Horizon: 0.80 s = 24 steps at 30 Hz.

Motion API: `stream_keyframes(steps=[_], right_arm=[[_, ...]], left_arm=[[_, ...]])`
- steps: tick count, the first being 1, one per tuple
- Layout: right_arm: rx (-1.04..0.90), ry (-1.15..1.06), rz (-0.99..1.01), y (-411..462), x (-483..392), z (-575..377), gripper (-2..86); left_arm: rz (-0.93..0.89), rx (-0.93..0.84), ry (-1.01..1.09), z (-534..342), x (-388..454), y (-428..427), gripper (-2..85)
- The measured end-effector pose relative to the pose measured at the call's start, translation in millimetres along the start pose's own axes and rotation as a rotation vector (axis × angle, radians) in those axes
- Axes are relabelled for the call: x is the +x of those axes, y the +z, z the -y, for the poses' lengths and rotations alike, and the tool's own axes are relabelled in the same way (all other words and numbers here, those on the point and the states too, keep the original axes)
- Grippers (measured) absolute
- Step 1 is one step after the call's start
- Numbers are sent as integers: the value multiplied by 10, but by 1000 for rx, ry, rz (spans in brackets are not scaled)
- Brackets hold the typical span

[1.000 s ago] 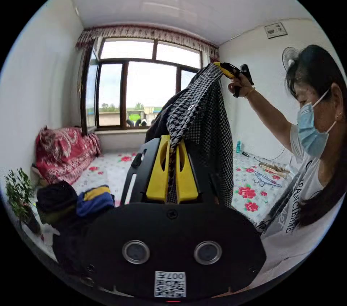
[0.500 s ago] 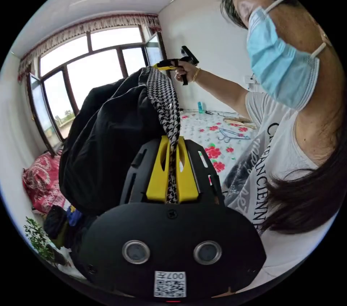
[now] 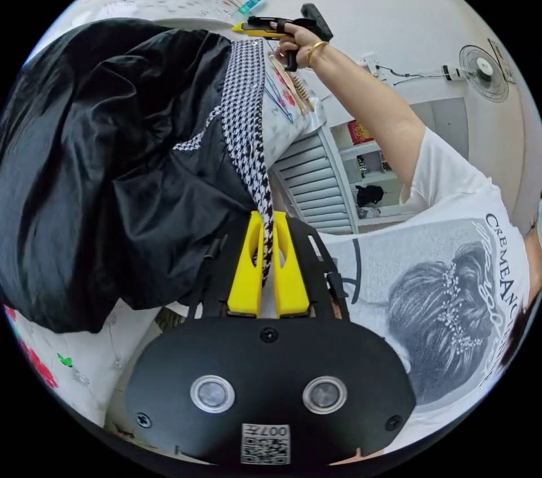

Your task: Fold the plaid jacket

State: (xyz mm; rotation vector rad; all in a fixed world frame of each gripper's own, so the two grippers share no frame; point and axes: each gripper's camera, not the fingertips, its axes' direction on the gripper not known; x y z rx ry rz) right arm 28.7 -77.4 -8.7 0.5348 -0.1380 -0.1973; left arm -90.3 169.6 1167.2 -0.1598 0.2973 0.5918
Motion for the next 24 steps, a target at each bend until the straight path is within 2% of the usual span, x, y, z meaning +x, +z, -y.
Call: stream_keyframes(steps=[3, 7, 9, 12, 16, 17, 20, 24], right_arm=[[18, -10, 112, -117, 82, 143, -3], [-19, -249, 32, -40, -531, 357, -3], [-50, -384, 2, 95, -852, 350, -3], [-64, -465, 23, 271, -1050, 227, -3], [-18, -468, 113, 381, -1256, 157, -2], [1, -453, 125, 414, -1364, 185, -1], [68, -468, 117, 496, -1845, 358, 2], [138, -474, 22, 939, -2493, 780, 20]], left_arm=[[-21, 51, 26, 46, -11, -87, -7], [29, 111, 32, -38, -73, -363, 2], [114, 170, -43, -231, -190, -590, 31], [205, 295, -139, -569, -392, -1040, 63], [318, 488, -199, -928, -685, -1840, 72], [393, 523, -231, -991, -835, -2090, 70], [530, 554, -325, -1000, -1361, -2547, 65], [574, 560, -425, -910, -2239, -2765, 56]])
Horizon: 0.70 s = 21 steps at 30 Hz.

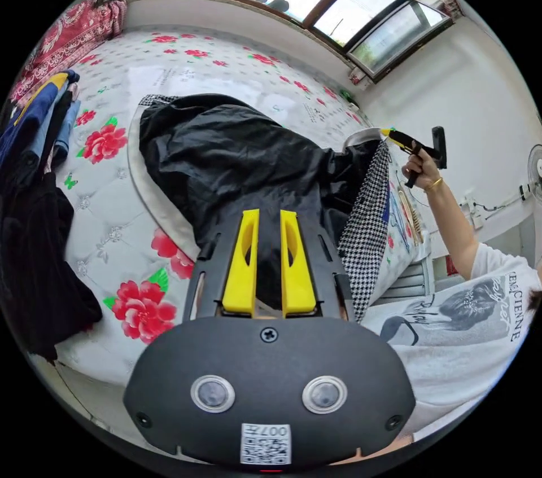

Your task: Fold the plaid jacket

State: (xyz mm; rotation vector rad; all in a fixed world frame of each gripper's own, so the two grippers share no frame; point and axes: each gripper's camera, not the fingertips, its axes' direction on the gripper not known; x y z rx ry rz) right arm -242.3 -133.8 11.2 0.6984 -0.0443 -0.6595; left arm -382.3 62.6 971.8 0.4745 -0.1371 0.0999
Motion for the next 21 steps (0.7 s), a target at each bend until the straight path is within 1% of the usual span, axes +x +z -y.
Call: stream_keyframes(steps=[2, 5, 8, 10, 12, 13, 15, 16, 18, 19, 21], right_arm=[[-69, 12, 14, 293, 0, 95, 35], [-19, 9, 15, 287, 0, -151, 60], [27, 29, -40, 6, 30, -797, 76], [-3, 87, -96, -122, 96, -1296, 80], [-61, 229, -151, -174, 213, -2021, 83], [-89, 267, -154, -152, 241, -2192, 84], [-143, 403, -87, 5, 299, -2766, 85], [-144, 426, -66, 61, 301, -2869, 85], [-114, 500, 74, 334, 314, -3111, 80], [-102, 509, 111, 411, 320, -3131, 77], [-24, 566, 275, 698, 362, -3107, 53]], left_arm=[[0, -16, -34, 67, -261, 219, 46], [38, -44, -69, 86, -619, 498, 44], [56, -78, -58, 47, -860, 675, 49], [48, -113, -73, 12, -986, 774, 63], [-11, -131, -88, -27, -1105, 887, 77], [-25, -134, -90, -30, -1123, 918, 83], [-68, -169, -71, 18, -1133, 1076, 98], [-64, -178, -53, 42, -1115, 1111, 99], [-23, -162, 85, 117, -976, 1207, 90], [-16, -166, 93, 137, -957, 1234, 84], [2, -217, 112, 259, -873, 1331, 53]])
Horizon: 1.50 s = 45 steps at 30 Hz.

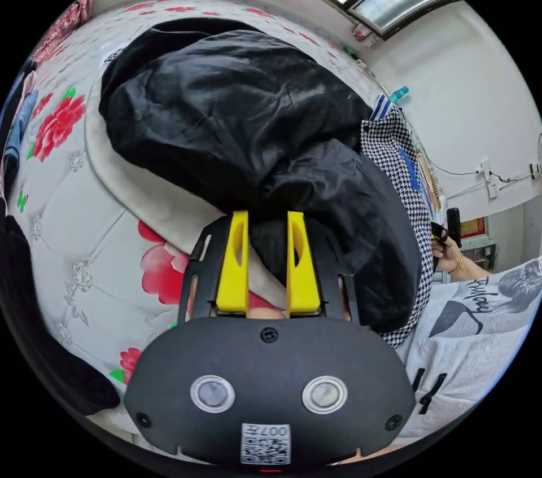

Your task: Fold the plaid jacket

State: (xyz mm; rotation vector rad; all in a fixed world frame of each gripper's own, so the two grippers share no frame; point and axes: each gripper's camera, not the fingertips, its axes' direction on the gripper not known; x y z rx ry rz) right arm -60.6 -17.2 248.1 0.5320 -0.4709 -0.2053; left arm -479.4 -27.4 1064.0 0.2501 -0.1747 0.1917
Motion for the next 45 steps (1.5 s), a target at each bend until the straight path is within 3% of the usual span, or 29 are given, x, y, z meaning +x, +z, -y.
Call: stream_keyframes(steps=[2, 7, 13, 16, 22, 26, 29, 33, 39, 45], right_arm=[[-45, 24, 63, 185, -5, 144, 34], [-51, -71, -111, -202, -228, 584, 6], [191, -182, -593, -1677, -516, 1260, 27], [131, -236, -681, -1925, -566, 1404, 71], [221, -387, -542, -2154, -630, 394, 124], [177, -367, -484, -1841, -520, -442, 131], [124, -472, -468, -1427, -802, -542, 135], [-10, -738, -437, -695, -1529, 39, 139], [-126, -1113, -429, 505, -2760, 1229, 138], [-429, -1255, -532, 2014, -3335, 2188, 127]], left_arm=[[5, -102, 44, 119, 124, 99, 5], [317, -296, 326, 51, 960, 287, -8], [9, -392, 576, -658, 2510, 693, -10], [-159, -281, 457, -632, 2685, 529, -10], [-369, 100, -56, -655, 1306, -506, -7], [-188, 378, -370, -1267, 450, -1211, 15], [-53, 408, -502, -1557, 141, -1457, 71], [53, 390, -607, -1676, -201, -1539, 135], [-3, 372, -633, -1558, -669, -1442, 159], [19, 242, -518, -1200, -895, -1305, 148]])
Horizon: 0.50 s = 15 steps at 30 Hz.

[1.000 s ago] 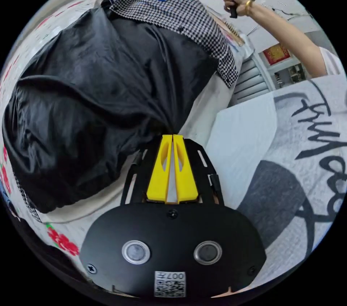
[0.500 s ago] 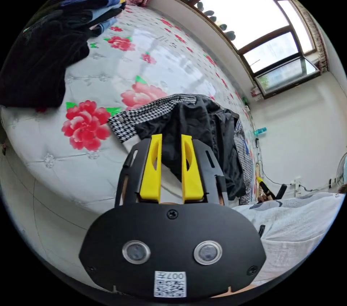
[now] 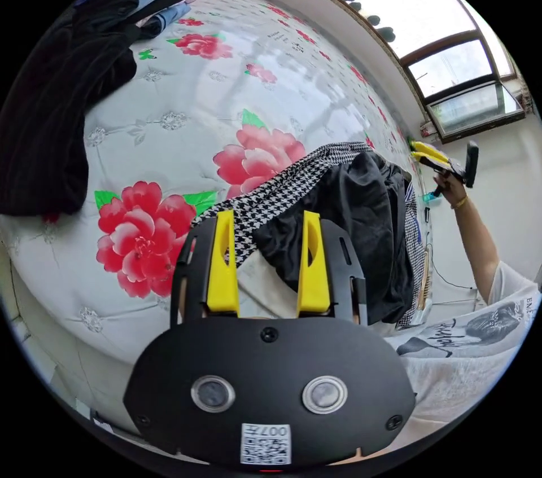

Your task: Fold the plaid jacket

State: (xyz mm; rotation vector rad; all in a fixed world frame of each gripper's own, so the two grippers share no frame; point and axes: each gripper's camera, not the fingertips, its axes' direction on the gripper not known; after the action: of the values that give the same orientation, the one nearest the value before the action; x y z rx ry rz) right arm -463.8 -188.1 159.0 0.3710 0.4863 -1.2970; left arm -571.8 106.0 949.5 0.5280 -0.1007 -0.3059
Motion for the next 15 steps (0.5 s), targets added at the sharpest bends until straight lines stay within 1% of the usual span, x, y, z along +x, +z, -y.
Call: stream_keyframes(steps=[2, 6, 7, 8, 9, 10, 12, 14, 15], right_arm=[[-81, -22, 19, 325, 156, 290, 123], [-269, -38, 54, 1057, 466, 570, 111], [-295, -39, 63, 1149, 499, 573, 109], [-339, -40, 83, 1310, 552, 559, 103], [-379, -42, 107, 1439, 580, 537, 98], [-394, -49, 121, 1484, 580, 528, 95], [-406, -104, 126, 1497, 536, 541, 81], [-418, -138, 122, 1439, 540, 601, 75], [-376, -128, 86, 1305, 577, 680, 71]], left_arm=[[29, 3, 20, 30, 9, 30, 122], [132, 18, 34, -2, -36, 3, 2], [100, 0, 50, 6, -50, 17, -1], [4, -42, 60, 28, -92, 55, -5], [-66, -41, 36, 32, -143, 48, -7], [-96, -25, 29, 30, -162, 23, -8], [-181, 71, -4, 51, -242, -182, -9], [-226, 146, -30, 104, -308, -395, -9], [-263, 206, -33, 160, -341, -573, -9]])
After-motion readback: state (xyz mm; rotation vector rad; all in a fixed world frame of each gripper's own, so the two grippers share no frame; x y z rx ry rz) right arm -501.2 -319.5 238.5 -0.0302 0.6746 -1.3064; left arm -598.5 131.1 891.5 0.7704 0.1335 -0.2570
